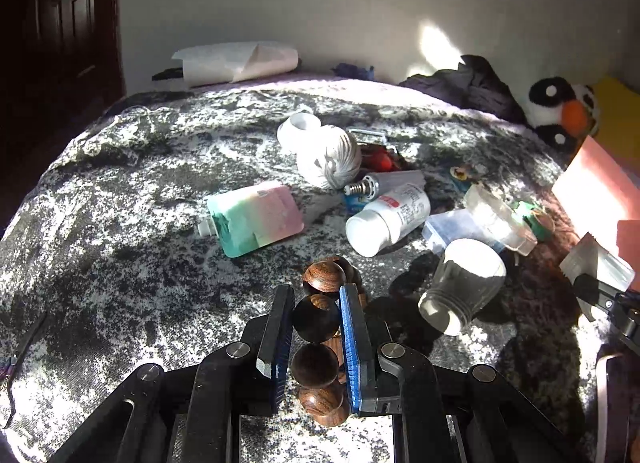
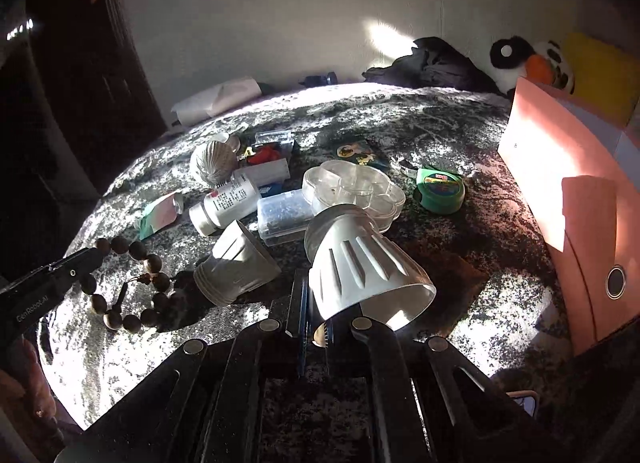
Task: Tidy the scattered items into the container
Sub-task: 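Grasp the wooden bead bracelet with the left gripper while the right grasps a white cup, then carry bracelet and white cup into the pink box and open both grippers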
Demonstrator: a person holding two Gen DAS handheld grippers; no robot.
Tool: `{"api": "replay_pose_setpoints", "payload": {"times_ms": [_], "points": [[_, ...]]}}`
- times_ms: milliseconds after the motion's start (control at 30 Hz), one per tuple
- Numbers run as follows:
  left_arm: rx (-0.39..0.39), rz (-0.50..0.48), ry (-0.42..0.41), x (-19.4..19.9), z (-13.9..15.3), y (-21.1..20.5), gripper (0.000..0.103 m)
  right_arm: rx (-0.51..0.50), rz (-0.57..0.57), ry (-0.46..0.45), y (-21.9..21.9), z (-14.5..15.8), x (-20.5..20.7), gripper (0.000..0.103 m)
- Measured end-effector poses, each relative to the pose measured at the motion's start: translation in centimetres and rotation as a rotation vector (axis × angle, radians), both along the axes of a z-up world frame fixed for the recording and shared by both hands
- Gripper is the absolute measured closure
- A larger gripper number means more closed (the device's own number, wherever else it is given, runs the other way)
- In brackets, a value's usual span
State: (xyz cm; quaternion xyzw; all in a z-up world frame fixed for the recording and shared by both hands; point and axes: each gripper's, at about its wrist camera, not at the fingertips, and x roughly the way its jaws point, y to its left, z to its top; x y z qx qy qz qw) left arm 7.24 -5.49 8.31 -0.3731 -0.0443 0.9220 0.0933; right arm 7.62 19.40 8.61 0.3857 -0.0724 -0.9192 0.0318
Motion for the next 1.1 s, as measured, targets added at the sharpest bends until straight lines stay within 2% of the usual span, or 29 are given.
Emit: {"api": "replay_pose_setpoints", "payload": {"times_ms": [300,600,800,1100], "points": [[-0.013,-0.034,0.09,3.4,5.1,3.0,0.086,0.032,0.025,0.107,0.8,3.8,4.1,0.097],[-0.016,-0.156,0.17,6.7,11.0,8.5,0.086,0.066,-0.044,0.224,3.9,7.4,8.2,0.097],[-0.038,-0.268,0.258,8.7,15.3,14.9,0.086,0.079,-0.136,0.312,7.6,10.1,11.2,0.097],[-0.04,-0.477,0.341,10.5,19.9,27.7,0.086,0.085,-0.31,0.398,15.8,13.1,15.5,0.097]]}}
